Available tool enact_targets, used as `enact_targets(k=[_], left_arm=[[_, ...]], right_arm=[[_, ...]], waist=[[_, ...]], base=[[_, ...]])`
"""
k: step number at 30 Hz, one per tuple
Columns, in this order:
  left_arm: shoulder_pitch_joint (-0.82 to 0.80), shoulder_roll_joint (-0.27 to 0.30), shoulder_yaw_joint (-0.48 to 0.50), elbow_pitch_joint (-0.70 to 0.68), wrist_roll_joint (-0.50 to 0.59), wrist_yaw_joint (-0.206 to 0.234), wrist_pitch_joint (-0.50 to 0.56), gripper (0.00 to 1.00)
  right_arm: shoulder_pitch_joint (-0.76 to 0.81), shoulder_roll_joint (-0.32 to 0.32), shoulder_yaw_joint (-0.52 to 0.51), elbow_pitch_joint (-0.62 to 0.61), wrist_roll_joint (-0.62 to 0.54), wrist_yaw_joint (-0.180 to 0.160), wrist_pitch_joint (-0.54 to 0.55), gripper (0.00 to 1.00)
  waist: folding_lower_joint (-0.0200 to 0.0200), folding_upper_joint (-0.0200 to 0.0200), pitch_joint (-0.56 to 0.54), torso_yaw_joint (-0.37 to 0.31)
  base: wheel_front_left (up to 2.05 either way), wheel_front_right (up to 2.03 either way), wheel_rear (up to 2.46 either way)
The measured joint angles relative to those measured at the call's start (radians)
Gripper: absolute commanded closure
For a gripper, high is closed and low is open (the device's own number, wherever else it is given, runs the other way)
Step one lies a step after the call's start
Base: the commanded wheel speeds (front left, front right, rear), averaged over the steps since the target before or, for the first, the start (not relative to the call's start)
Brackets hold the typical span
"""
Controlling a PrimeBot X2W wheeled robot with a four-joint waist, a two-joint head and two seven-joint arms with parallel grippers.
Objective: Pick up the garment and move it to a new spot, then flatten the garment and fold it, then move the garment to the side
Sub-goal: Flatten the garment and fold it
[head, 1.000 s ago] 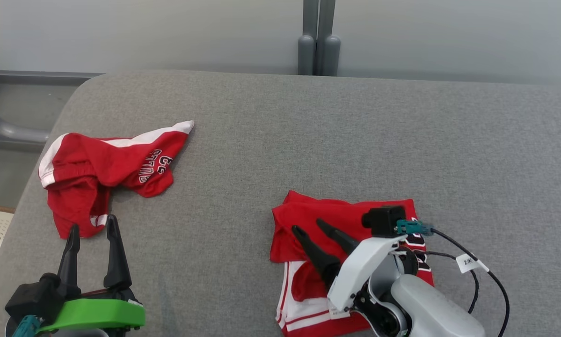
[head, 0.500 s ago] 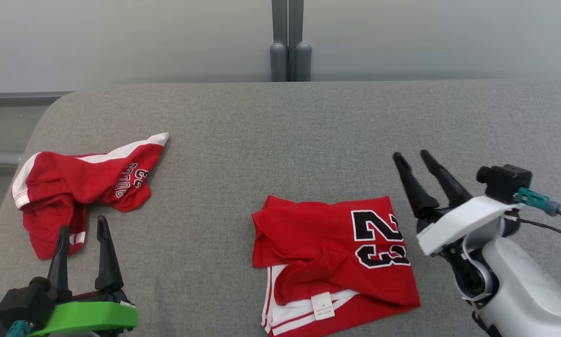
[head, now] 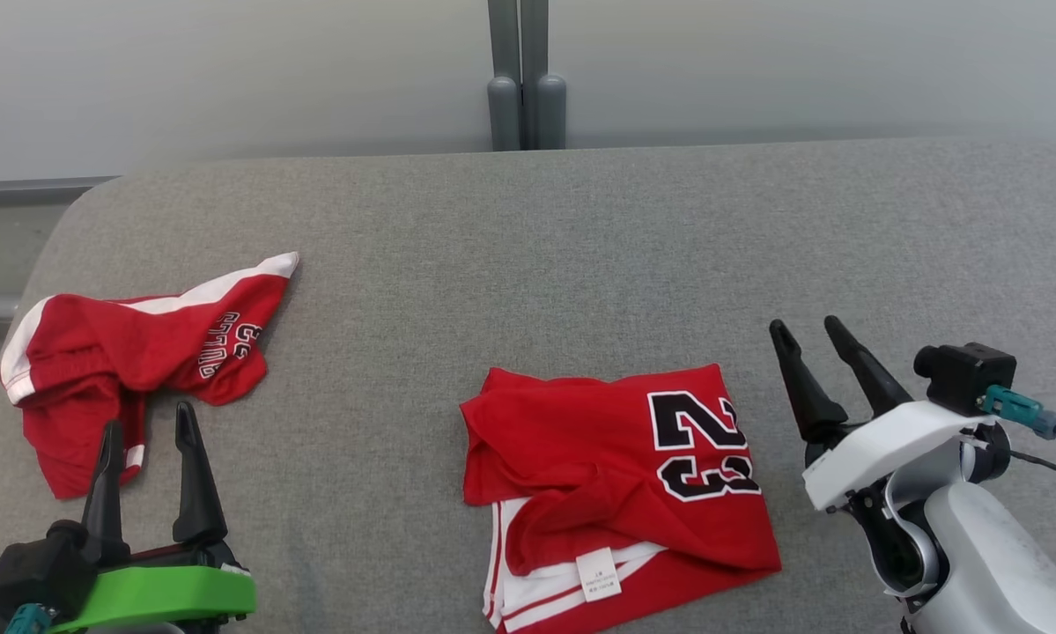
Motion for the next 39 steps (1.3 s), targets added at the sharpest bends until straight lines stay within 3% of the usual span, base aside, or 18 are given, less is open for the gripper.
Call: enact_targets(k=[1, 6, 21, 27, 32, 39], left_arm=[[0.0, 0.0, -0.002, 0.0, 0.0, 0.0, 0.0, 0.0], [0.0, 0.0, -0.009, 0.002, 0.0, 0.0, 0.0, 0.0], [-0.003, 0.0, -0.031, 0.021, -0.018, -0.001, 0.0, 0.0], [-0.003, 0.0, -0.031, 0.025, -0.018, 0.0, 0.0, 0.0], [-0.004, 0.0, -0.031, 0.027, -0.017, 0.0, 0.0, 0.0], [-0.005, 0.0, -0.021, 0.016, -0.015, 0.0, 0.0, 0.0]], right_arm=[[0.004, 0.002, 0.003, 0.001, -0.003, 0.0, 0.01, 1.0], [0.015, 0.001, 0.048, 0.029, -0.022, 0.0, 0.074, 1.0], [0.005, 0.12, 0.227, 0.201, 0.031, 0.0, 0.217, 1.0], [0.016, 0.142, 0.406, 0.133, 0.145, 0.0, 0.266, 1.0], [0.018, 0.12, 0.528, 0.041, 0.233, 0.0, 0.283, 1.0], [-0.036, 0.033, 0.508, -0.055, 0.27, 0.0, 0.177, 1.0]], waist=[[0.0, 0.0, -0.001, 0.001], [0.0, 0.0, -0.003, 0.016], [0.0, 0.0, 0.002, 0.098], [0.0, 0.0, 0.01, 0.123], [0.0, 0.0, 0.012, 0.111], [0.0, 0.0, 0.01, 0.071]], base=[[0.0, 0.0, 0.0], [0.0, 0.0, 0.0], [0.0, 0.0, 0.0], [0.0, 0.0, 0.0], [0.0, 0.0, 0.0], [0.0, 0.0, 0.0]])
